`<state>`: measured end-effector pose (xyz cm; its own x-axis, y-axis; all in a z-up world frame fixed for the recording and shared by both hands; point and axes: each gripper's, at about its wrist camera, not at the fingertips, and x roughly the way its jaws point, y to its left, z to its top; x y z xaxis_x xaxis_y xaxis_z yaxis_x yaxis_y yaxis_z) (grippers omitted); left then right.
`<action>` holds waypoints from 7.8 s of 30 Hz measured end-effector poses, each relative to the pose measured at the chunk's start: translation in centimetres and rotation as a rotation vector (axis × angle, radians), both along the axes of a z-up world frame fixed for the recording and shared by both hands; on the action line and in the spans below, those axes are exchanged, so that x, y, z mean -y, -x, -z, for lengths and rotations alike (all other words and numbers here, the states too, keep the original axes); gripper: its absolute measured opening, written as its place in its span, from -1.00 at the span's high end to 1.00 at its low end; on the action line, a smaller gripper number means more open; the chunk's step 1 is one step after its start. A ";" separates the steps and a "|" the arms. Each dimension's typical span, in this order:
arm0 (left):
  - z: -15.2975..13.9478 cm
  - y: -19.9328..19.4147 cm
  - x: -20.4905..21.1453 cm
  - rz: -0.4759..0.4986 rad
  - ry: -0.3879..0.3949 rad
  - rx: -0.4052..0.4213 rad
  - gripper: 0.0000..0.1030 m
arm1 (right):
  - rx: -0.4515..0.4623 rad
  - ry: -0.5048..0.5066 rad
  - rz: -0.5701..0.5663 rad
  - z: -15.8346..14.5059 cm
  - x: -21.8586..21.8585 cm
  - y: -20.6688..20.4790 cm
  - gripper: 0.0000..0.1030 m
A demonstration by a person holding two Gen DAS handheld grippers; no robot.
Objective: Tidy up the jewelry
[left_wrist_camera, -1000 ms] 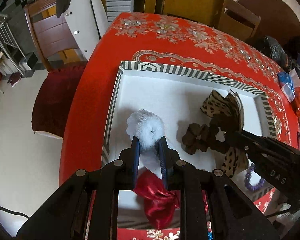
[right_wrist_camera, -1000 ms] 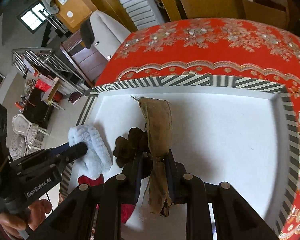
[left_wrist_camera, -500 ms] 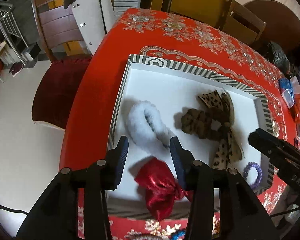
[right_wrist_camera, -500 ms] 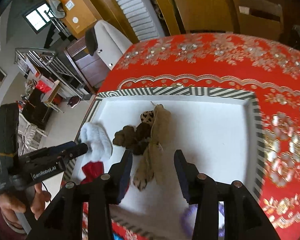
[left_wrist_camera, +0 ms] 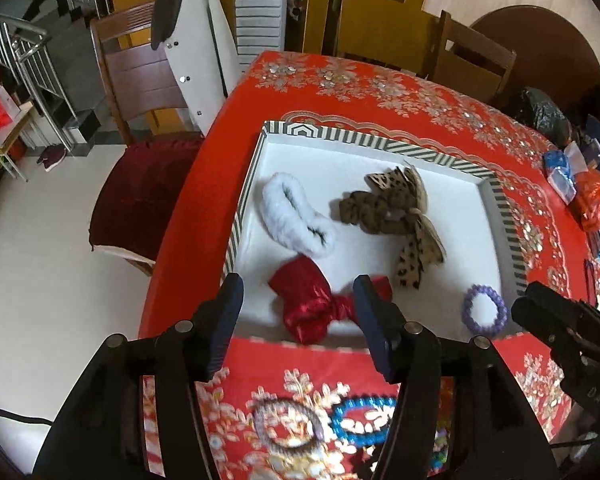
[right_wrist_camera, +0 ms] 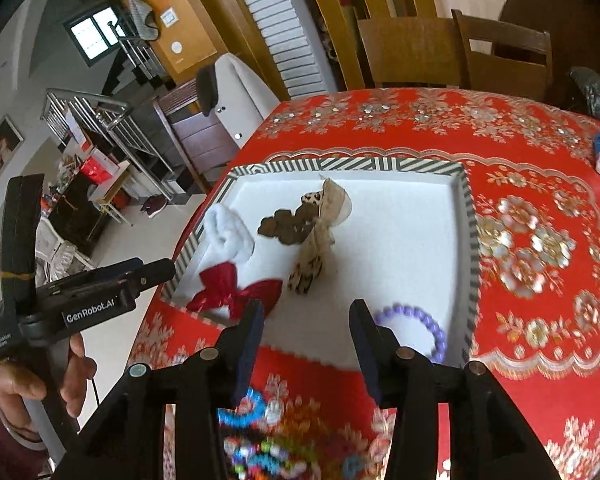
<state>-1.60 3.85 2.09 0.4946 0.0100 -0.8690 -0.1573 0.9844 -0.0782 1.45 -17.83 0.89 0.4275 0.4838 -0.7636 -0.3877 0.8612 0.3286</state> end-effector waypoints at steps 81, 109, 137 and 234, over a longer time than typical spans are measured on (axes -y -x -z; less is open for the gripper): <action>7.2 11.4 7.1 0.169 0.132 -0.199 0.89 | -0.016 0.010 -0.018 1.3 10.1 12.4 0.83; 2.3 11.5 5.1 0.145 0.153 -0.120 0.05 | 0.075 -0.042 -0.046 -3.3 8.8 10.4 0.83; 0.2 9.1 5.1 0.165 0.185 -0.068 0.92 | 0.090 -0.054 -0.060 -4.3 7.7 7.3 0.83; 0.4 11.2 6.0 0.059 -0.034 -0.003 0.05 | -0.004 0.061 0.001 1.5 5.9 11.6 0.23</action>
<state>-12.80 -2.12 1.67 0.4922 0.0109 -0.8704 -0.0993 0.9941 -0.0437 -10.16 -23.77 -0.61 0.4246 0.4358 -0.7936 -0.3859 0.8800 0.2767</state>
